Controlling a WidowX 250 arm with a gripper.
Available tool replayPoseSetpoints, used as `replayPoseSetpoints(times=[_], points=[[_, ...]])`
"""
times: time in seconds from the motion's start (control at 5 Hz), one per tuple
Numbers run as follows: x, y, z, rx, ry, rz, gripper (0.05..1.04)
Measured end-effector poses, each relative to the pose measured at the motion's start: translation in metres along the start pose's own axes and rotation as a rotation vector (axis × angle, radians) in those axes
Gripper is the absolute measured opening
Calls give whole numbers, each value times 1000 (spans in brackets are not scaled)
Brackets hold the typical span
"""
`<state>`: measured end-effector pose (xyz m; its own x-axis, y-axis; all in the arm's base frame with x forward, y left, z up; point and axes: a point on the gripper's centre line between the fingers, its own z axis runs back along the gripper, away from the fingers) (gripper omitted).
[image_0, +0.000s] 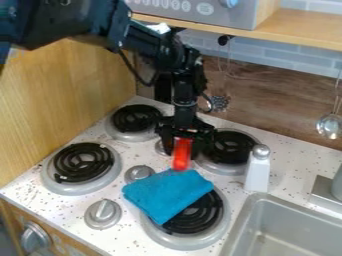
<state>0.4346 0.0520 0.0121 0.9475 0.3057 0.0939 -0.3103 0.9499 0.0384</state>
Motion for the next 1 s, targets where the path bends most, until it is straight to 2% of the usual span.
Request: replayPoseSetpoints(times=[0.2,0.4,0.6,0.8,1.0], points=[[-5,3,-6,29,3,-13,1008],[-14,8,-4,45,1,-29,1004],[-23,14,24,46,-69,-50,1003],[-40,17,53,21,-142,-81,1002],[-64,20,78,-16,-188,-100,1002]])
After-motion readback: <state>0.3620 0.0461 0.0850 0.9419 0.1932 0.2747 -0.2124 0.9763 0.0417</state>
